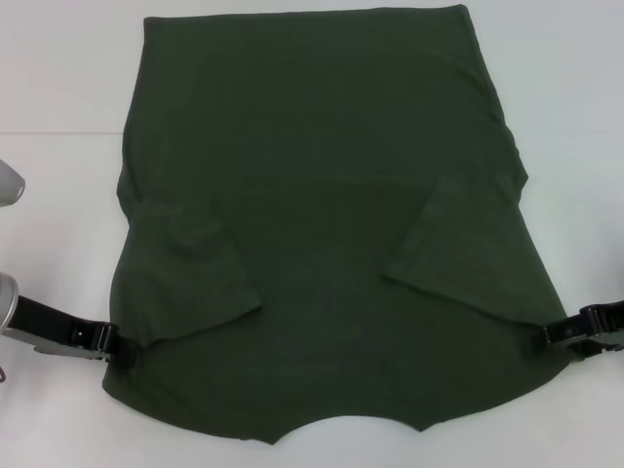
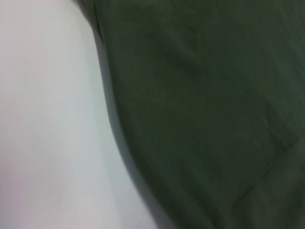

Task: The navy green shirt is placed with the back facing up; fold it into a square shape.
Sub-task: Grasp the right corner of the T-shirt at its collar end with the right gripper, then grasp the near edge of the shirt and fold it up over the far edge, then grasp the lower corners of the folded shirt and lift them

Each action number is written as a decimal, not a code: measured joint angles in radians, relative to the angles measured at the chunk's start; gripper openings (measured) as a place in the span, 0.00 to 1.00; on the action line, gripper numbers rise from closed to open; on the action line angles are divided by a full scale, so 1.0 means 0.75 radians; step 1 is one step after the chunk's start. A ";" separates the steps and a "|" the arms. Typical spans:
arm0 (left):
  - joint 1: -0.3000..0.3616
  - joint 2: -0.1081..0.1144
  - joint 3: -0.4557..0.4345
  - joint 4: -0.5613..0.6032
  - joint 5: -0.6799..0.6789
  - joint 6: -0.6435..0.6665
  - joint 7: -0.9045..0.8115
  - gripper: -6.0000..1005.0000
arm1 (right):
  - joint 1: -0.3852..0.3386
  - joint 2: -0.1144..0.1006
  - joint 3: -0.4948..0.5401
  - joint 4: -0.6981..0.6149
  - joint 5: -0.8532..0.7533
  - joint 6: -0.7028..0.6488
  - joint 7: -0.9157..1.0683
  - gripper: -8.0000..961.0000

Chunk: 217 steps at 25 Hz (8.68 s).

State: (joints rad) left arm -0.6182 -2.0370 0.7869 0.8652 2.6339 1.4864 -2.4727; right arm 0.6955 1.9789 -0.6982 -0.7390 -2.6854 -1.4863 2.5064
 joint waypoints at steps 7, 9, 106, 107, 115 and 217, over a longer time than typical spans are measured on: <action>0.000 0.000 0.000 0.002 0.000 0.000 0.000 0.05 | 0.030 0.022 -0.001 0.004 0.001 -0.007 -0.001 0.89; 0.000 0.000 0.000 0.003 0.000 0.000 0.000 0.05 | 0.041 0.026 -0.002 0.014 0.001 -0.005 -0.003 0.88; 0.070 0.152 -0.694 -0.233 -0.302 0.421 0.280 0.05 | -0.148 -0.056 0.291 0.025 0.521 -0.378 -0.715 0.07; 0.083 0.149 -0.695 -0.236 -0.342 0.396 0.279 0.05 | -0.154 -0.056 0.301 0.029 0.539 -0.348 -0.715 0.07; 0.122 0.140 -0.696 -0.303 -0.520 0.261 0.301 0.05 | -0.201 -0.022 0.394 0.050 0.656 -0.151 -0.755 0.07; 0.108 0.086 -0.191 -0.454 -0.972 -0.354 0.708 0.88 | -0.282 0.044 0.229 0.248 1.009 0.365 -0.899 0.98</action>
State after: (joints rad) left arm -0.5373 -1.9724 0.6438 0.5245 1.9052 1.2212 -1.9417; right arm 0.4840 2.0120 -0.5268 -0.5532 -1.9288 -1.2122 1.8322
